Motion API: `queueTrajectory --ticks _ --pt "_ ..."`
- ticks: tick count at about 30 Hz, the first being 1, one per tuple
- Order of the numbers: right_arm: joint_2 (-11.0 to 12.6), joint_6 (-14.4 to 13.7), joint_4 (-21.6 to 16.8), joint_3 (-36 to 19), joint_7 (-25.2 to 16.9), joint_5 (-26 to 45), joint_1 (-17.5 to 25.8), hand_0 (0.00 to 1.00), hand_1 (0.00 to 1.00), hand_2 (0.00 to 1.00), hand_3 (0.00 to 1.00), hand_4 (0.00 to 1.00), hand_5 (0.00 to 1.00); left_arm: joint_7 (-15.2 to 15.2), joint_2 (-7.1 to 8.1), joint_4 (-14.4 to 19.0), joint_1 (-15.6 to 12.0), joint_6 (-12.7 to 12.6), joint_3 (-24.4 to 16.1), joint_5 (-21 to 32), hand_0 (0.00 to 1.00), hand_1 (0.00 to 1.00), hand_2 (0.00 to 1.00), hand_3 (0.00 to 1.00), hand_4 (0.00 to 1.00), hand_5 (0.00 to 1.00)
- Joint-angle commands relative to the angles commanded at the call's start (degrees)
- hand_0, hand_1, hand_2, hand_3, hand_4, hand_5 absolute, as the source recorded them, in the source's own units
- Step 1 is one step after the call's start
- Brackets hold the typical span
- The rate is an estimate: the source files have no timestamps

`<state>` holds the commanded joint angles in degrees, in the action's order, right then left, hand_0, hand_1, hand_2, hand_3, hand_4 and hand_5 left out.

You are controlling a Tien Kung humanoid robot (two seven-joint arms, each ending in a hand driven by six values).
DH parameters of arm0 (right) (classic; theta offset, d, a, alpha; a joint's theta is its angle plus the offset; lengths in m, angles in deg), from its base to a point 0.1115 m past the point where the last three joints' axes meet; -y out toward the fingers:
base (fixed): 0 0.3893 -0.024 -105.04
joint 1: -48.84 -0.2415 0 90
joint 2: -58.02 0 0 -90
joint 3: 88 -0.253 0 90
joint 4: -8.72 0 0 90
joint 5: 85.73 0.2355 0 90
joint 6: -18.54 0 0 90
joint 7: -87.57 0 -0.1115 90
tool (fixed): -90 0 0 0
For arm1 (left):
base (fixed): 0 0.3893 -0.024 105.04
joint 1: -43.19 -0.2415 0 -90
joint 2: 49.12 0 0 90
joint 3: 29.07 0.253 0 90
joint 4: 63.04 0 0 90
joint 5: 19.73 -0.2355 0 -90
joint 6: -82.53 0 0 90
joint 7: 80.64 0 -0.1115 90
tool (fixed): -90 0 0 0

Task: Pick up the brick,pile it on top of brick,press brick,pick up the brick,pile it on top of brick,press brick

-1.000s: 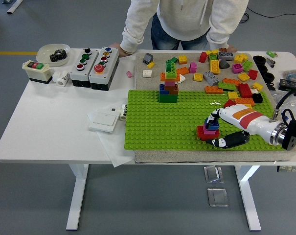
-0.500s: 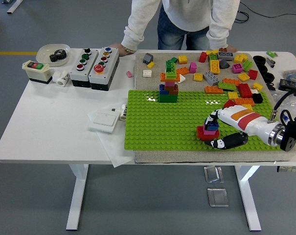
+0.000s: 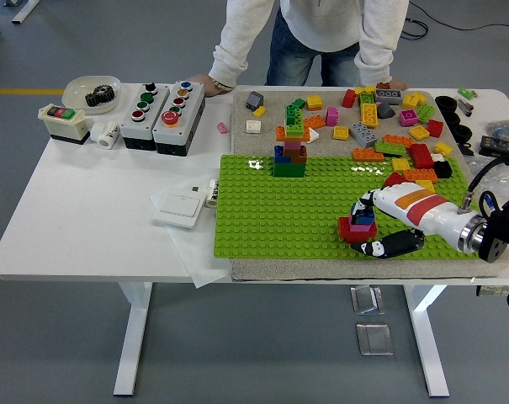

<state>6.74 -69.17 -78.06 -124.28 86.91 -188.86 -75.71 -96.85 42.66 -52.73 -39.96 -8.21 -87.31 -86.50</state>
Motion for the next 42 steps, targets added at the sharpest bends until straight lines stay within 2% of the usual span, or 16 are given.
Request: queueTrajectory --ticks 23,42 --pt "-0.4 1.1 0.0 1.1 1.0 -0.5 -0.2 0.67 0.654 0.709 0.595 0.811 0.495 0.0 0.11 0.0 0.2 0.0 0.2 0.3 0.781 0.717 0.661 0.563 0.59 0.609" --pt "-0.1 -0.9 -2.0 -2.8 0.1 -1.1 0.2 0.671 0.651 0.709 0.596 0.818 0.499 0.0 0.14 0.0 0.3 0.0 0.1 0.4 0.781 0.716 0.661 0.563 0.59 0.608"
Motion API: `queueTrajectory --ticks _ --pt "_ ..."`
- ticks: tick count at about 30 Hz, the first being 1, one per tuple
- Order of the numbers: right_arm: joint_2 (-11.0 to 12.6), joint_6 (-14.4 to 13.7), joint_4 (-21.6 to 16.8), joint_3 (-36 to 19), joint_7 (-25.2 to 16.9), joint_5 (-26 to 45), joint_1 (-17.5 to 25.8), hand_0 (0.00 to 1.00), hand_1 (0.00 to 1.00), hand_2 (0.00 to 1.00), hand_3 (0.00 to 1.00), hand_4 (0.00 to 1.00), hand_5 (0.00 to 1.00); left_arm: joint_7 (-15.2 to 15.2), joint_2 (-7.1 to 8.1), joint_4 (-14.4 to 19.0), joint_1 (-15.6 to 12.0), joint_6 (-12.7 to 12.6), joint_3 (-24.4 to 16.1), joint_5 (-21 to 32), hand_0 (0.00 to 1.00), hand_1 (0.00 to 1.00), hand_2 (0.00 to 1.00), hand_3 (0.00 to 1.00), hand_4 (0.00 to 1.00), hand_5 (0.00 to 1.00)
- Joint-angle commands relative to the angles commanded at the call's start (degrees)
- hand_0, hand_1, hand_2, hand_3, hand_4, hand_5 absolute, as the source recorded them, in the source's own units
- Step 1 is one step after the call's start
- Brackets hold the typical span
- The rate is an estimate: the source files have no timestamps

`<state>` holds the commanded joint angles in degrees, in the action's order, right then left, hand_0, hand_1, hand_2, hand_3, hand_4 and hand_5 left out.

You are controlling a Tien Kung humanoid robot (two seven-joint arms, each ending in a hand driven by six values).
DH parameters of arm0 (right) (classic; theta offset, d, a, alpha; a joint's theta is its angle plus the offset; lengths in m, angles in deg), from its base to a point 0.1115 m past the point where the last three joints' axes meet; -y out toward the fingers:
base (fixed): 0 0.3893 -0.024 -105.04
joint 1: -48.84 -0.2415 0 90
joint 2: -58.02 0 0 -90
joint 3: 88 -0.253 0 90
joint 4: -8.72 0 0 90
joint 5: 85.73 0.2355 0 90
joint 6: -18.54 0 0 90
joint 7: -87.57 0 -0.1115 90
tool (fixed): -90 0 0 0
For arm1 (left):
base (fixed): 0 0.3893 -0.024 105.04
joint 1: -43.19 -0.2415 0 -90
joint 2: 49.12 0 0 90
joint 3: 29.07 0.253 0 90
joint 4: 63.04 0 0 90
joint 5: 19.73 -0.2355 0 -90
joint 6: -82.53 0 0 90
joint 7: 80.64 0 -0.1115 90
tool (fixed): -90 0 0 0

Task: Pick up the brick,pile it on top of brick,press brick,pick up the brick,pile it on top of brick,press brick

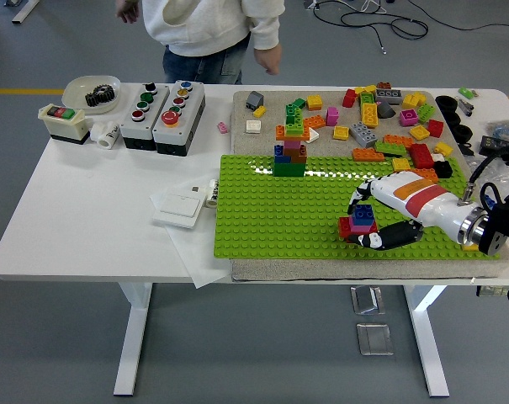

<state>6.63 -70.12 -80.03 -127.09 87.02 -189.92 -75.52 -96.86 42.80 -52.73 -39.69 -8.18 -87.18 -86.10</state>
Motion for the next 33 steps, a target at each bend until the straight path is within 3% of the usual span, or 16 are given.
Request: queueTrajectory --ticks 8,15,26,33 --pt "-0.6 -2.2 3.7 -3.0 -0.1 0.1 0.3 0.683 0.655 0.709 0.596 0.818 0.501 0.1 0.03 0.0 0.1 0.0 0.4 0.6 0.781 0.716 0.661 0.563 0.59 0.609" --pt "-1.5 -6.6 11.3 -6.6 1.2 0.2 0.0 0.704 0.667 0.715 0.601 0.815 0.498 0.1 0.06 0.0 0.1 -0.1 0.5 0.9 0.779 0.716 0.661 0.563 0.59 0.607" --pt "-3.9 -14.5 24.1 -8.0 3.5 3.4 -1.7 0.727 0.692 0.743 0.655 0.817 0.491 0.0 0.0 0.0 -0.1 0.0 0.5 0.8 0.78 0.716 0.661 0.563 0.59 0.608" --pt "-4.7 -14.3 30.9 -7.8 3.9 2.5 -2.0 0.727 0.696 0.748 0.697 0.819 0.48 -0.1 -0.09 0.0 -0.4 -0.1 0.2 0.5 0.779 0.716 0.66 0.564 0.59 0.608"
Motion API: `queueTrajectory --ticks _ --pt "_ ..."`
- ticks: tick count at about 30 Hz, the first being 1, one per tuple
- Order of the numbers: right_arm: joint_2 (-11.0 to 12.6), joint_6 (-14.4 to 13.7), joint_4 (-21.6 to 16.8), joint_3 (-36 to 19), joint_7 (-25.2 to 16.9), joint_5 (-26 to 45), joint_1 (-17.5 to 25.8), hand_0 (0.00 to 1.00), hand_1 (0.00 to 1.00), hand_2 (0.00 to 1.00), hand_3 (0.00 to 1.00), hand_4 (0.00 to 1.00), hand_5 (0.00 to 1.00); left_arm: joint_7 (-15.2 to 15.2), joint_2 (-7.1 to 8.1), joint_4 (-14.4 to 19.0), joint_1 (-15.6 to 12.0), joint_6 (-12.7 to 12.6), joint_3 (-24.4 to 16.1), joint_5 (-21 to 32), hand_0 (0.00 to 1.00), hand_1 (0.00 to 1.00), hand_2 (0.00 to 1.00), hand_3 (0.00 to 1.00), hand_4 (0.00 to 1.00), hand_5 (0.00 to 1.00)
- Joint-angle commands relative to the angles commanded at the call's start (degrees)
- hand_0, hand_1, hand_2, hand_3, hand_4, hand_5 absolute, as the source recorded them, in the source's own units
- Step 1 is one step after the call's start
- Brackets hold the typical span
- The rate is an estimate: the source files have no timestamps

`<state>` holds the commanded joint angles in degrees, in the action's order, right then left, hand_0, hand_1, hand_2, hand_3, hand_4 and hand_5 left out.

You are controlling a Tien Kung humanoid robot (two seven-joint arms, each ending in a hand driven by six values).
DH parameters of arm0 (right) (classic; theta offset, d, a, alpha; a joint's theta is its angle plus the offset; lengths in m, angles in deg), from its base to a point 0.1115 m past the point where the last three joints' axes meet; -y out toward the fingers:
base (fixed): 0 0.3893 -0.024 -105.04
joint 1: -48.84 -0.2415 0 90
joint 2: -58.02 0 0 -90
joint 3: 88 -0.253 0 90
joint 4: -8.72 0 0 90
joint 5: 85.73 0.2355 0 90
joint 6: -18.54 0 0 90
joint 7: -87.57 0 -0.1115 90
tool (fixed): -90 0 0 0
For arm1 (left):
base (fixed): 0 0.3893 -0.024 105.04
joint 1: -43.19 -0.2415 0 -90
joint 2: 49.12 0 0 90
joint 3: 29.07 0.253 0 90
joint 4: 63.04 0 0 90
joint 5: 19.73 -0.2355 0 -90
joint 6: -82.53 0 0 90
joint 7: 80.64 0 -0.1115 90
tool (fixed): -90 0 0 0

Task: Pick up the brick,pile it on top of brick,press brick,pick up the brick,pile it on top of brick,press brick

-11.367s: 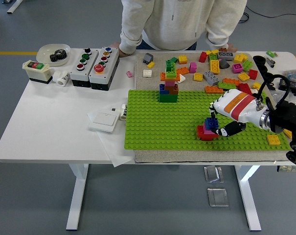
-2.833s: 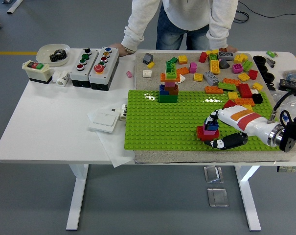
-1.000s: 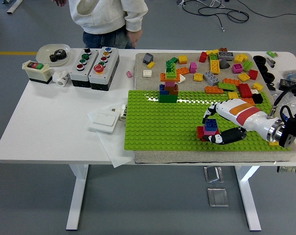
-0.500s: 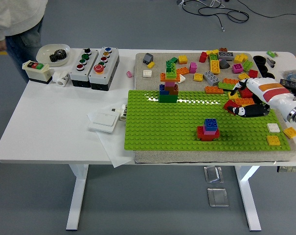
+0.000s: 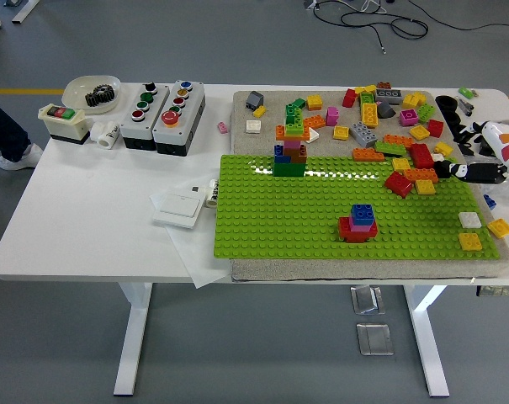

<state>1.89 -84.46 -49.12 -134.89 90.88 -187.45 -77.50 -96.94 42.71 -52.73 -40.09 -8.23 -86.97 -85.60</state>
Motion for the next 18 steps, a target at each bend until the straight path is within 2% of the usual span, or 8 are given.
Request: queueTrajectory --ticks 5,12,18 --pt "0.1 1.5 2.0 -0.5 1.1 -2.0 0.5 0.722 0.692 0.743 0.704 0.827 0.453 0.1 -0.08 0.0 -0.2 0.0 -0.1 -0.1 0.78 0.716 0.66 0.563 0.59 0.609" --pt "1.1 4.3 0.7 -1.6 2.6 -4.6 1.8 0.712 0.681 0.729 0.683 0.845 0.438 0.1 -0.16 0.0 -0.3 0.0 -0.4 -0.8 0.781 0.722 0.66 0.564 0.59 0.61" --pt "1.6 5.4 0.4 -2.1 2.4 -3.6 2.8 0.714 0.683 0.731 0.693 0.863 0.438 0.0 -0.21 0.0 -0.4 0.0 -0.7 -1.4 0.781 0.722 0.66 0.564 0.59 0.61"
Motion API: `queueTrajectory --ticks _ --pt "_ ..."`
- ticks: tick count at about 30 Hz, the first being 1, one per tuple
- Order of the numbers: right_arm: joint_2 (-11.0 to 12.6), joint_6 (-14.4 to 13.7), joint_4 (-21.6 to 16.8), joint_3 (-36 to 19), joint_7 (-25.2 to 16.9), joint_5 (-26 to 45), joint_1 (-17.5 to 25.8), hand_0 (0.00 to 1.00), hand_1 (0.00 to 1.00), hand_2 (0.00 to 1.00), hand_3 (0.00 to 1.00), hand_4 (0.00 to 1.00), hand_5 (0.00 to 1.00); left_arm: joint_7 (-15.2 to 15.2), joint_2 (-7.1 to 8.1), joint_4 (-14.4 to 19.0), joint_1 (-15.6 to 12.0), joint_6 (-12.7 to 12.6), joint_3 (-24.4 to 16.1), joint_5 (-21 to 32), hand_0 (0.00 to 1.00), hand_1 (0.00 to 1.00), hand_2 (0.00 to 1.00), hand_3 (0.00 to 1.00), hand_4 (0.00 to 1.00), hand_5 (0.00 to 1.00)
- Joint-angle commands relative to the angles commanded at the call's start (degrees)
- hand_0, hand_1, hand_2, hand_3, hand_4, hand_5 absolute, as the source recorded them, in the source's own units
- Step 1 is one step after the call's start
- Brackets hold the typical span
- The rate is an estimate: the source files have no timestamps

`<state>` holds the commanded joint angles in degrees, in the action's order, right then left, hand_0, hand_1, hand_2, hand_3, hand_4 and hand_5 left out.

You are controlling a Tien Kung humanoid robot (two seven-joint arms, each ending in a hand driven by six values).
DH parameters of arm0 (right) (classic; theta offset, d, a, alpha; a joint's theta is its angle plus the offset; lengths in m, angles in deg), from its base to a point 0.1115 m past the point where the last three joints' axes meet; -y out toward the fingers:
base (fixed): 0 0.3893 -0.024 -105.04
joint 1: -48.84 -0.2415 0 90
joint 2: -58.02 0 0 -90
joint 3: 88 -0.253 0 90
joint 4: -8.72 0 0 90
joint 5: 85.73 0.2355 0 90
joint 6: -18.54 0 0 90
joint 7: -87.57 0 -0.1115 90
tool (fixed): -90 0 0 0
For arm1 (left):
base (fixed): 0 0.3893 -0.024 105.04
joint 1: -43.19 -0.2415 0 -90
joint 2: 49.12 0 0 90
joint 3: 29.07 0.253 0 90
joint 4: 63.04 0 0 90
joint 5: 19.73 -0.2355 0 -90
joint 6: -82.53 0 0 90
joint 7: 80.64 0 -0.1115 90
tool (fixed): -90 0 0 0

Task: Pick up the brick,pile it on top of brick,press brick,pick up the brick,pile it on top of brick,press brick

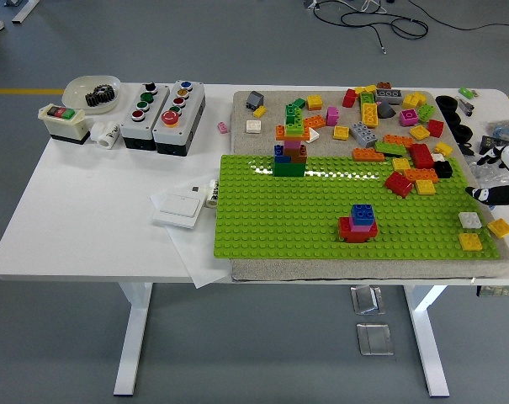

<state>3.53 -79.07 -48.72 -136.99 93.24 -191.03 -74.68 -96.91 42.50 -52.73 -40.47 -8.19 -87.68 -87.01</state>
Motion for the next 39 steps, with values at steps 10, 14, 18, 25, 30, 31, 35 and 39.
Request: queueTrajectory --ticks 10,14,18,25,30,31,35,39 --pt "0.5 1.9 -1.4 -0.7 -1.4 1.3 1.9 0.725 0.69 0.734 0.695 0.869 0.436 0.0 -0.02 0.0 0.1 0.0 -0.1 -0.3 0.78 0.722 0.66 0.563 0.59 0.609" --pt "0.3 1.3 -1.3 -1.3 -2.1 2.6 2.8 0.725 0.69 0.734 0.695 0.869 0.436 0.0 -0.01 0.0 0.2 0.0 -0.2 -0.3 0.78 0.722 0.66 0.563 0.59 0.609" --pt "-0.1 -1.1 -0.8 -2.5 -3.5 6.6 4.2 0.738 0.703 0.752 0.703 0.867 0.457 0.0 -0.02 0.0 0.2 -0.1 -0.3 -0.3 0.78 0.721 0.66 0.563 0.589 0.608" --pt "-1.4 -6.4 -1.7 -5.4 -8.6 20.0 7.3 0.756 0.721 0.769 0.717 0.885 0.52 0.0 -0.08 0.0 0.3 -0.1 -0.6 -0.7 0.78 0.721 0.66 0.563 0.589 0.609" --pt "-1.5 -7.5 -3.2 -5.6 -12.0 31.7 8.8 0.764 0.748 0.788 0.747 0.922 0.68 0.0 -0.14 0.0 0.3 -0.1 -0.8 -0.9 0.78 0.722 0.659 0.562 0.59 0.61" --pt "-1.6 -7.3 -3.5 -5.8 -12.6 34.3 9.1 0.764 0.748 0.788 0.747 0.922 0.68 0.0 -0.13 0.0 0.3 -0.1 -0.8 -0.8 0.78 0.722 0.659 0.562 0.59 0.61" --pt "-1.7 -5.5 -3.6 -7.0 -13.5 44.0 9.7 0.781 0.761 0.797 0.78 0.95 0.72 0.1 -0.15 0.0 0.4 -0.1 -0.9 -0.9 0.78 0.723 0.66 0.562 0.59 0.609" --pt "-1.7 -3.5 -3.5 -8.0 -14.1 53.7 10.1 0.796 0.772 0.8 0.784 0.96 0.755 0.1 -0.17 0.0 0.4 -0.2 -0.9 -0.8 0.78 0.723 0.66 0.563 0.589 0.608"
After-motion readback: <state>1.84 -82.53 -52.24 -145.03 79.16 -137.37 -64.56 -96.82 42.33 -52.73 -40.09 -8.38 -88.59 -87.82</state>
